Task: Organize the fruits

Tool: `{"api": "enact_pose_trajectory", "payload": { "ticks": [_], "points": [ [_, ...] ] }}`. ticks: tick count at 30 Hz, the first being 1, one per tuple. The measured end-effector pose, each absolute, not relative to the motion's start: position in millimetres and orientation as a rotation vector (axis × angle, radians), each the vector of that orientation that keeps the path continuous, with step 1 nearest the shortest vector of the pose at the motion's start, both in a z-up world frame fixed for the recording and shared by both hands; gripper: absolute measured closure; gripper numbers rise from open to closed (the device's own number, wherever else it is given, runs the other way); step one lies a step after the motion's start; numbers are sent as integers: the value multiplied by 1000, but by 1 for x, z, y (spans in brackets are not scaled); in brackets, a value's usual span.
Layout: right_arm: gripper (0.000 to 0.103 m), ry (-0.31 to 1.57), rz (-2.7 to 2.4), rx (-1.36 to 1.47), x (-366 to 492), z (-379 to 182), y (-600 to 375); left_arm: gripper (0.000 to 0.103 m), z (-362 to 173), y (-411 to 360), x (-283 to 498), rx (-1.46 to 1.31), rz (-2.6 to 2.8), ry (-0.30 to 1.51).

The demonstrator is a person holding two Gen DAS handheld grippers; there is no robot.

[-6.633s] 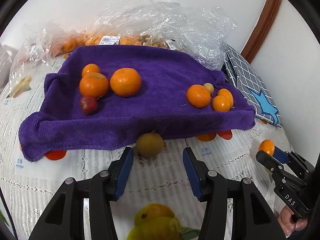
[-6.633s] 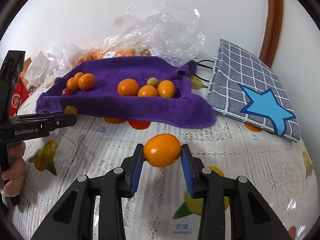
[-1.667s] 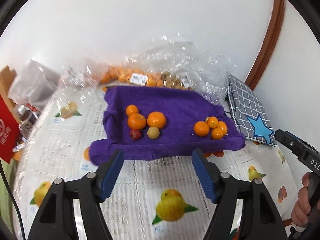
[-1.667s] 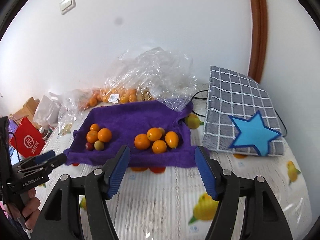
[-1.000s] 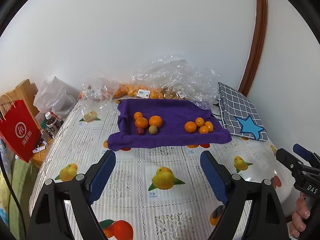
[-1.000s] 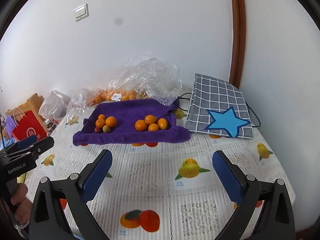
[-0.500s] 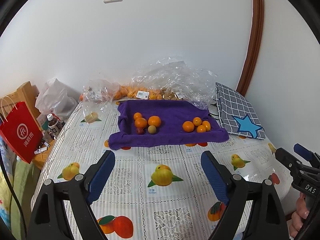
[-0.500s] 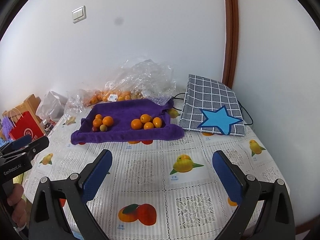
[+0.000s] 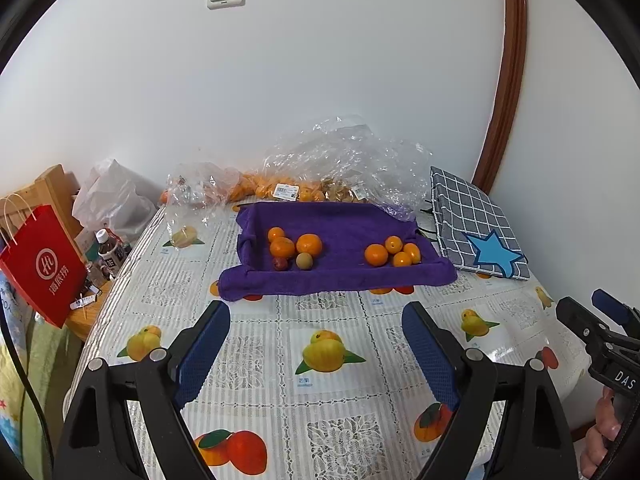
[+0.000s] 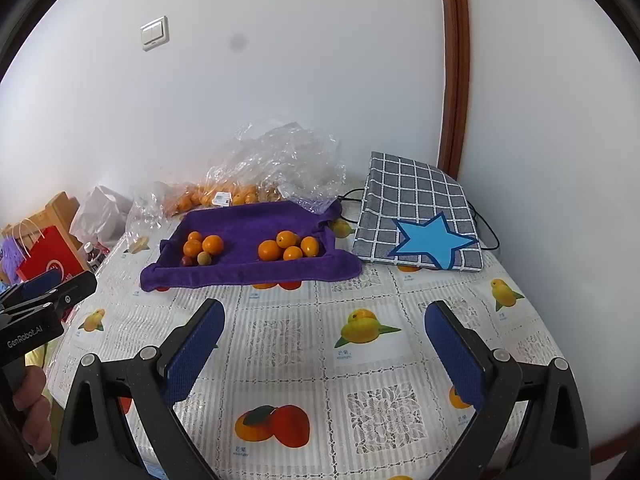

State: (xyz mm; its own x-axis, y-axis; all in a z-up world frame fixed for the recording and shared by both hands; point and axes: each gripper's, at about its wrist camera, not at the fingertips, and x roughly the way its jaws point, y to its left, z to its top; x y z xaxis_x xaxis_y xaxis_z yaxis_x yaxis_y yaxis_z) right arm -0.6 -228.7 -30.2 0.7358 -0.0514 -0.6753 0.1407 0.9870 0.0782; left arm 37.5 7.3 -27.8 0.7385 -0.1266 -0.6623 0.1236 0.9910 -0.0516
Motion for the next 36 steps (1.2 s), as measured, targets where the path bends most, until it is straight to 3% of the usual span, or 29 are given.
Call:
{"api": "enact_pose_trajectory", "payload": {
  "ticks": [36],
  "points": [
    [4,724,-96,129,-6,-26,-227,15,-28,1,34,-5,-138,723]
  ]
}}
